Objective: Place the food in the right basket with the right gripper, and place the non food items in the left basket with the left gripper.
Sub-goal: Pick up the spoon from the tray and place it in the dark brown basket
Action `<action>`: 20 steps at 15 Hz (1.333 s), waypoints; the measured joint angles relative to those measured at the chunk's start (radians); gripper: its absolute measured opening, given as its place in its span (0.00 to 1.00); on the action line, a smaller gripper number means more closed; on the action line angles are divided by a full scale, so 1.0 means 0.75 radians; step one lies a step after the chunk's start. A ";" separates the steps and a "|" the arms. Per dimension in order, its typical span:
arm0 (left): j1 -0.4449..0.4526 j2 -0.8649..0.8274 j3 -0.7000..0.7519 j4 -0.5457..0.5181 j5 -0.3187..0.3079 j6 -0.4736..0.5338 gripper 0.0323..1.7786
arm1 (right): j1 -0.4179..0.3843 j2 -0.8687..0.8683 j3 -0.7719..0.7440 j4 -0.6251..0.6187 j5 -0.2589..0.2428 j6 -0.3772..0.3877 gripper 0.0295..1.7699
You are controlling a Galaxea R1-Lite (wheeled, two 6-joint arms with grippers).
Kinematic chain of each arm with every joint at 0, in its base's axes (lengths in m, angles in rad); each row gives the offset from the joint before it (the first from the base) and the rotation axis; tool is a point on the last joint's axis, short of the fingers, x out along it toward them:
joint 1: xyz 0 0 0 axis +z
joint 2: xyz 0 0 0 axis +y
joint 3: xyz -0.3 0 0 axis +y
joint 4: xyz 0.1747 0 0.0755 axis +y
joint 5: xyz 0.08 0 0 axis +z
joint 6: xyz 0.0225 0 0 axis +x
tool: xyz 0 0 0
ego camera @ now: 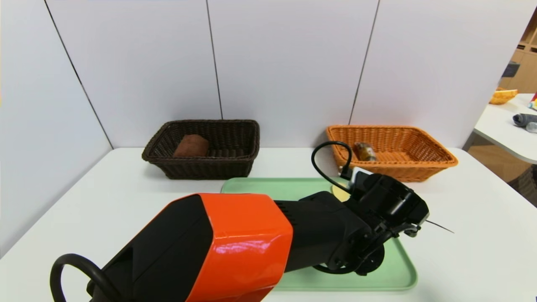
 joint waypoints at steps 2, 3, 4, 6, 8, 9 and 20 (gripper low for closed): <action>0.000 0.002 0.000 -0.002 0.000 0.001 0.77 | 0.000 0.002 -0.001 -0.001 0.000 0.000 0.96; 0.000 0.003 0.000 -0.003 0.000 0.000 0.68 | 0.000 0.003 -0.001 -0.001 0.000 0.000 0.96; -0.001 0.005 0.000 -0.003 0.000 0.001 0.60 | 0.000 0.005 -0.001 -0.001 0.000 0.001 0.96; -0.001 0.005 0.000 -0.004 -0.001 0.001 0.48 | 0.000 0.009 -0.001 -0.001 0.000 0.001 0.96; -0.001 0.005 0.000 -0.004 0.000 -0.001 0.26 | 0.000 0.015 -0.001 -0.002 0.000 0.001 0.96; -0.001 0.003 0.000 -0.004 -0.001 -0.002 0.05 | 0.000 0.018 -0.001 -0.002 0.001 0.001 0.96; -0.001 -0.157 0.019 0.110 0.031 -0.044 0.05 | 0.000 0.066 0.009 -0.093 0.000 -0.001 0.96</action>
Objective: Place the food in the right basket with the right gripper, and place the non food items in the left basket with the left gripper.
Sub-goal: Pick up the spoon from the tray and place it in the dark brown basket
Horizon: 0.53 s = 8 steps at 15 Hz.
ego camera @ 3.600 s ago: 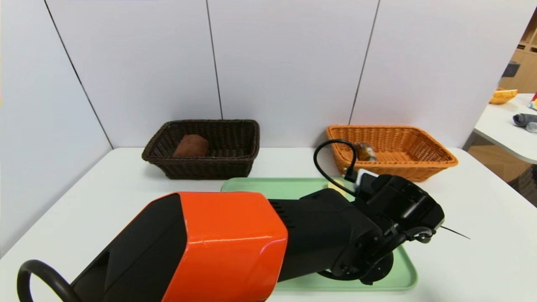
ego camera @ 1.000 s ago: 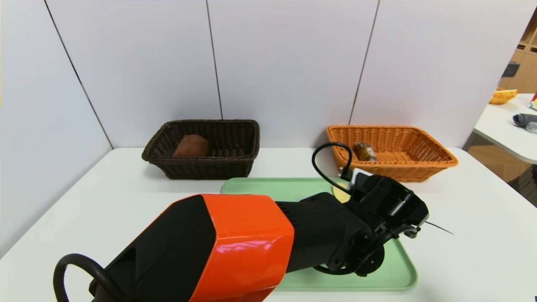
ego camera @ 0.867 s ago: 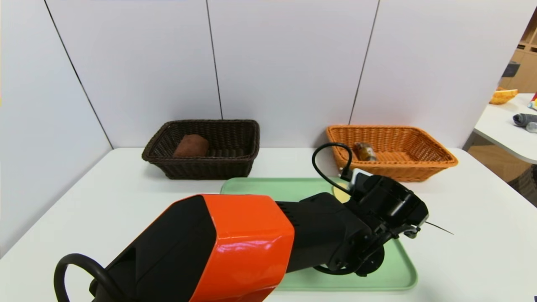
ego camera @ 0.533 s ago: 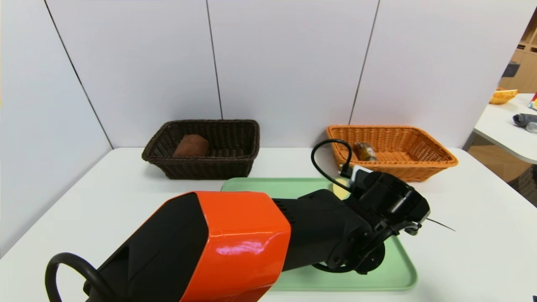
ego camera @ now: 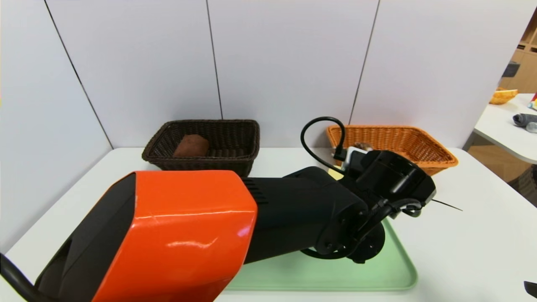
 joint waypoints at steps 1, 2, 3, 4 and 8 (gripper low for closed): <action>0.001 -0.011 0.002 0.028 0.003 -0.011 0.05 | 0.001 0.007 0.001 -0.003 0.001 -0.001 0.96; 0.001 -0.018 0.003 0.056 0.003 -0.028 0.05 | 0.001 0.012 0.001 -0.003 0.002 -0.001 0.96; 0.003 -0.022 0.003 0.080 0.004 -0.054 0.05 | 0.001 0.016 0.001 -0.003 0.002 -0.001 0.96; 0.005 -0.026 0.003 0.107 0.003 -0.094 0.05 | 0.001 0.018 0.001 -0.003 0.002 -0.001 0.96; 0.053 -0.065 0.004 0.173 0.002 -0.134 0.05 | 0.001 0.019 -0.001 -0.001 0.001 -0.001 0.96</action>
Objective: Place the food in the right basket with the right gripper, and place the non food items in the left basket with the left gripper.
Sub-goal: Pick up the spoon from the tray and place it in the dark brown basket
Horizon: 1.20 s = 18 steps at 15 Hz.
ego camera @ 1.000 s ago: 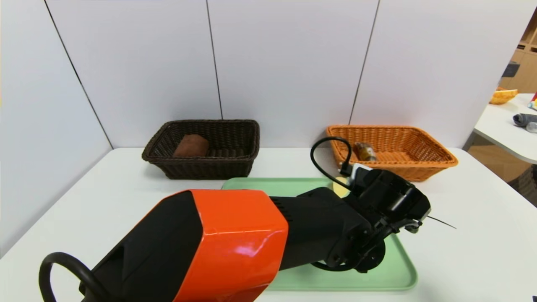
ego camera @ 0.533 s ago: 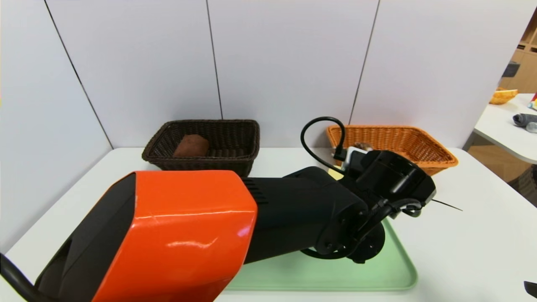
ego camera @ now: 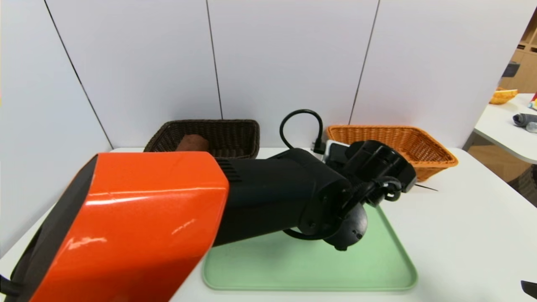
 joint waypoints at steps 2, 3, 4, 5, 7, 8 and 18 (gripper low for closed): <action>0.019 -0.048 0.000 0.055 0.000 -0.016 0.05 | 0.001 0.001 -0.010 -0.001 0.001 -0.002 0.96; 0.026 -0.082 -0.001 0.086 0.000 -0.030 0.05 | 0.002 0.003 -0.020 -0.001 0.001 -0.002 0.96; 0.035 -0.117 -0.001 0.097 -0.002 -0.038 0.05 | 0.002 0.006 -0.035 -0.001 0.002 -0.002 0.96; 0.044 -0.153 0.000 0.101 -0.003 -0.042 0.05 | 0.002 0.010 -0.048 -0.002 0.000 -0.004 0.96; 0.073 -0.228 0.001 0.103 -0.004 -0.045 0.05 | 0.002 0.016 -0.063 -0.003 -0.007 -0.008 0.96; 0.091 -0.267 0.001 0.101 -0.005 -0.045 0.05 | 0.002 0.020 -0.066 -0.005 -0.008 -0.009 0.96; 0.386 -0.427 0.002 -0.099 -0.051 -0.034 0.05 | 0.007 0.064 -0.106 -0.054 -0.009 -0.021 0.96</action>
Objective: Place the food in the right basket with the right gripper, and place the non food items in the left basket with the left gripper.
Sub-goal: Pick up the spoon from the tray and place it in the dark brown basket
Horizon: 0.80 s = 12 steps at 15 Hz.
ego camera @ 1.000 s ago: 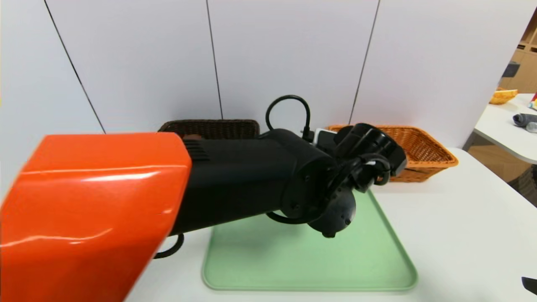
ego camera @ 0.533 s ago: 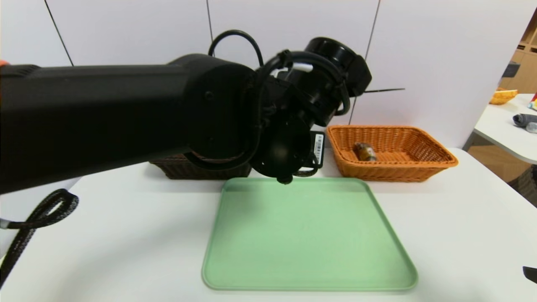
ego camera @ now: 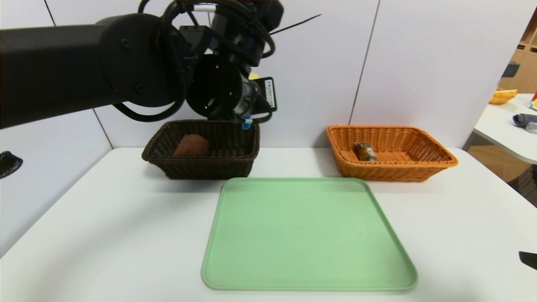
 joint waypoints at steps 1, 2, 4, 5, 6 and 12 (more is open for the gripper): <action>0.067 -0.001 0.000 0.003 -0.017 0.004 0.05 | 0.003 0.010 -0.023 0.003 -0.001 -0.018 0.96; 0.122 -0.001 0.001 0.021 -0.048 0.005 0.05 | 0.003 0.023 -0.047 0.005 -0.002 -0.032 0.96; 0.213 0.012 0.001 0.064 -0.094 0.002 0.05 | 0.005 0.048 -0.084 0.008 -0.003 -0.050 0.96; 0.252 0.027 0.002 0.068 -0.099 0.000 0.05 | 0.005 0.061 -0.091 0.009 -0.002 -0.051 0.96; 0.291 0.047 0.002 0.069 -0.110 -0.003 0.05 | 0.005 0.069 -0.094 0.009 -0.001 -0.051 0.96; 0.398 0.174 0.001 0.057 -0.177 -0.049 0.05 | 0.005 0.105 -0.105 0.004 0.008 -0.051 0.96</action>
